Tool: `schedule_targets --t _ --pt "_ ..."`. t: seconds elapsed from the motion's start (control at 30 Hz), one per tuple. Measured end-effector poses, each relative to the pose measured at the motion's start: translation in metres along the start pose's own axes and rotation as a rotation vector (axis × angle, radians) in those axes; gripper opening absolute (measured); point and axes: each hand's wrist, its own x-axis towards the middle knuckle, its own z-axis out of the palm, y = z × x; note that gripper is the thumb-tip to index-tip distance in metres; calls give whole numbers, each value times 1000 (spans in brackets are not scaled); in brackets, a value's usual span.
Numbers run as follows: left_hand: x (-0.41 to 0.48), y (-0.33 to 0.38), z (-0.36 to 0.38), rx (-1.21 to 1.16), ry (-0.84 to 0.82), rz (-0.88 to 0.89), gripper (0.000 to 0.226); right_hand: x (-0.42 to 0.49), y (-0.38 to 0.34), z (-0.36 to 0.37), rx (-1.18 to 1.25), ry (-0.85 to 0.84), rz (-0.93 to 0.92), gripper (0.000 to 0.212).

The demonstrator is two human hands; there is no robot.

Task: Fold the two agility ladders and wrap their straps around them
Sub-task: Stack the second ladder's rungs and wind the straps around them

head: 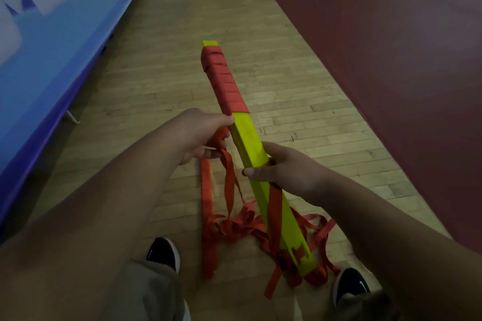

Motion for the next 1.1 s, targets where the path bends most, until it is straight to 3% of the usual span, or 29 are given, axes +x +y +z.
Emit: schedule_targets --t 0.2,0.37,0.6,0.73,1.1 --pt "2 2 -7 -7 50 32 19 2 0 3 -80 55 -45 63" --pt "-1 2 -4 51 80 62 34 1 0 8 -234 166 -84 76" --pt "2 -4 3 193 165 73 59 1 4 14 -381 256 -119 78" --pt "2 0 1 224 176 55 56 0 4 13 -441 271 -139 78" --pt "-2 10 -6 124 141 167 51 -7 -21 -11 -195 112 -36 39"
